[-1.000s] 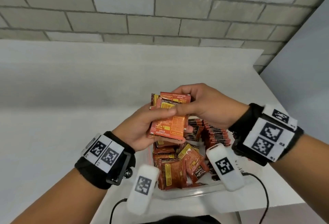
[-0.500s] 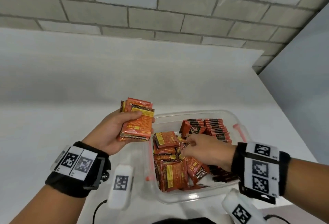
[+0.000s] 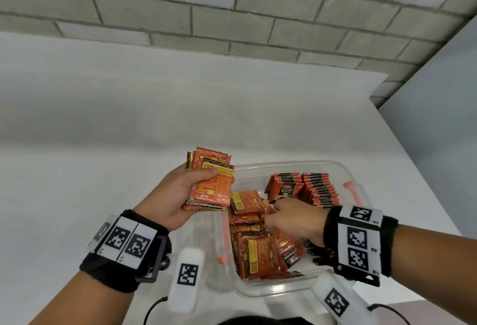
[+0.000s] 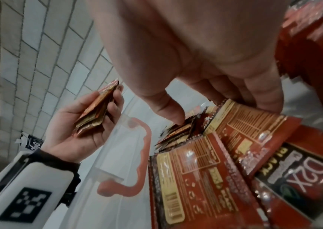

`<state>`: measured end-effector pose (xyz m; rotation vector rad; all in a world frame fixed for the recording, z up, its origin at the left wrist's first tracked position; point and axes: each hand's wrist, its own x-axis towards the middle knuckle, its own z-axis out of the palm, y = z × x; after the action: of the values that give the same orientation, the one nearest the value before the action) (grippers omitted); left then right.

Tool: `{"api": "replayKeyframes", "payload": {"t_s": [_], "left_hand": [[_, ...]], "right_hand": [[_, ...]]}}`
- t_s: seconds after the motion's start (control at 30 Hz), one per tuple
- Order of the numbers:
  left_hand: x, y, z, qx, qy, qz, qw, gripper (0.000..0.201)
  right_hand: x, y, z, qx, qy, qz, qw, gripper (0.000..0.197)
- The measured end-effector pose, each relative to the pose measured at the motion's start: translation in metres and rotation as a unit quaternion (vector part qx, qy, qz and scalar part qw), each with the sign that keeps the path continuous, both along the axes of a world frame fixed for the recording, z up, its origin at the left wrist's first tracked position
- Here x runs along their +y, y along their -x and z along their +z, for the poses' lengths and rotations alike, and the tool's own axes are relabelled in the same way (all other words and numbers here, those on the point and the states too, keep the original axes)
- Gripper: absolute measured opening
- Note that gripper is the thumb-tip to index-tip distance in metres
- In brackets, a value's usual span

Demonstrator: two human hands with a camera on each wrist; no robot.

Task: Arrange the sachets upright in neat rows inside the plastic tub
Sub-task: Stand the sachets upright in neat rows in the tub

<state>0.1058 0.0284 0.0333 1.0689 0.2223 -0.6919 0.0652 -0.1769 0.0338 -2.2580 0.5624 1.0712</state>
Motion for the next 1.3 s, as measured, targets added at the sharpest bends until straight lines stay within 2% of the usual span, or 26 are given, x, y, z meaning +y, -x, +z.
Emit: {"api": "replayKeyframes", "payload": {"t_s": [0.17, 0.27, 0.37, 0.53, 0.7, 0.8, 1.0, 1.13, 1.3], "left_hand": [[-0.001, 0.001, -0.002, 0.005, -0.001, 0.010, 1.000, 0.052], [-0.001, 0.002, -0.002, 0.008, -0.001, 0.013, 1.000, 0.051], [-0.001, 0.002, -0.002, 0.008, -0.001, 0.015, 1.000, 0.050], [-0.001, 0.003, -0.002, 0.004, -0.005, 0.015, 1.000, 0.050], [-0.004, 0.003, -0.002, 0.000, -0.008, 0.012, 1.000, 0.050], [-0.005, 0.003, -0.003, -0.001, -0.010, 0.010, 1.000, 0.050], [-0.006, 0.003, -0.004, 0.003, -0.010, 0.001, 1.000, 0.050], [-0.006, 0.002, -0.003, 0.000, -0.011, -0.006, 1.000, 0.047], [-0.007, 0.001, -0.002, 0.001, -0.010, -0.008, 1.000, 0.047]], "right_hand": [[-0.006, -0.002, 0.001, -0.016, -0.014, -0.021, 1.000, 0.058], [-0.007, -0.001, 0.000, -0.008, -0.037, -0.035, 0.999, 0.060], [-0.009, -0.001, -0.002, 0.004, -0.061, -0.048, 0.997, 0.051], [-0.011, 0.001, -0.007, -0.001, -0.072, -0.040, 0.997, 0.066], [-0.022, 0.007, -0.005, -0.030, -0.047, -0.026, 0.998, 0.057], [-0.028, 0.010, -0.002, -0.080, -0.004, 0.027, 0.996, 0.056], [-0.027, 0.011, 0.016, -0.148, 0.015, 0.077, 0.986, 0.036], [-0.033, 0.003, 0.036, -0.206, -0.017, 0.030, 0.978, 0.026], [-0.037, 0.003, 0.040, -0.189, -0.096, -0.057, 0.976, 0.025]]}}
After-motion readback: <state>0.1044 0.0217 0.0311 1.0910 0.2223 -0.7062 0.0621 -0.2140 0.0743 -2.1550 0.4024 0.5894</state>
